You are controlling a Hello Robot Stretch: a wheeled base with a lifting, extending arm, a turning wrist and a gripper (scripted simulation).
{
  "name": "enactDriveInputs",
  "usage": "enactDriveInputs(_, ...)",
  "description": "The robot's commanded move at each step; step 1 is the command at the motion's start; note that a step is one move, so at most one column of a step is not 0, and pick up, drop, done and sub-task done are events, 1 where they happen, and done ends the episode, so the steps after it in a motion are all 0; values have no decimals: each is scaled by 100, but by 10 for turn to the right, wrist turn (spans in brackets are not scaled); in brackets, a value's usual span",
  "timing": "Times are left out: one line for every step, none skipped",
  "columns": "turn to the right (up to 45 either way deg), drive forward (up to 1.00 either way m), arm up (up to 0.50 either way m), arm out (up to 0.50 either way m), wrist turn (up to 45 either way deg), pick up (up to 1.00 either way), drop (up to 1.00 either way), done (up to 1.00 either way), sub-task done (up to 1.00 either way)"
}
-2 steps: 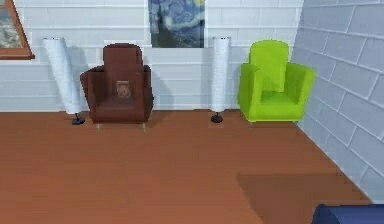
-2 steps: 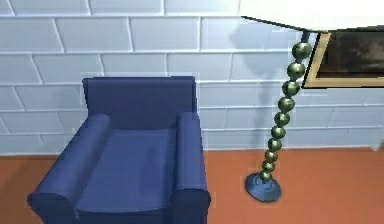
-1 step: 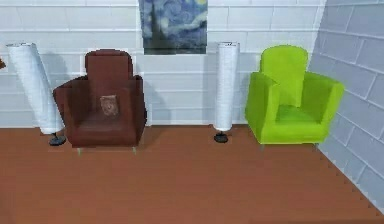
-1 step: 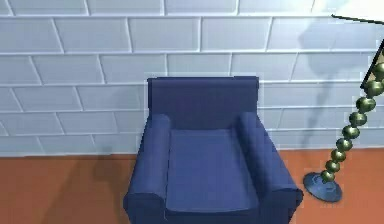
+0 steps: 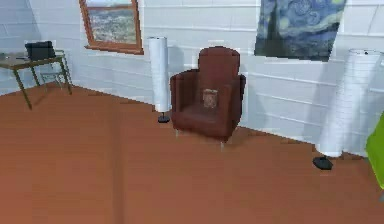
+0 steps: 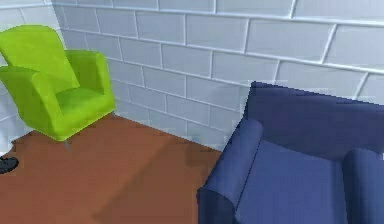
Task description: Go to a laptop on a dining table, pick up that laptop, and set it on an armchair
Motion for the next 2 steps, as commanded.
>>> enactDriveInputs(0,55,0,0,0,0,0,0,0)
enactDriveInputs(-450,0,0,0,0,0,0,0,0)
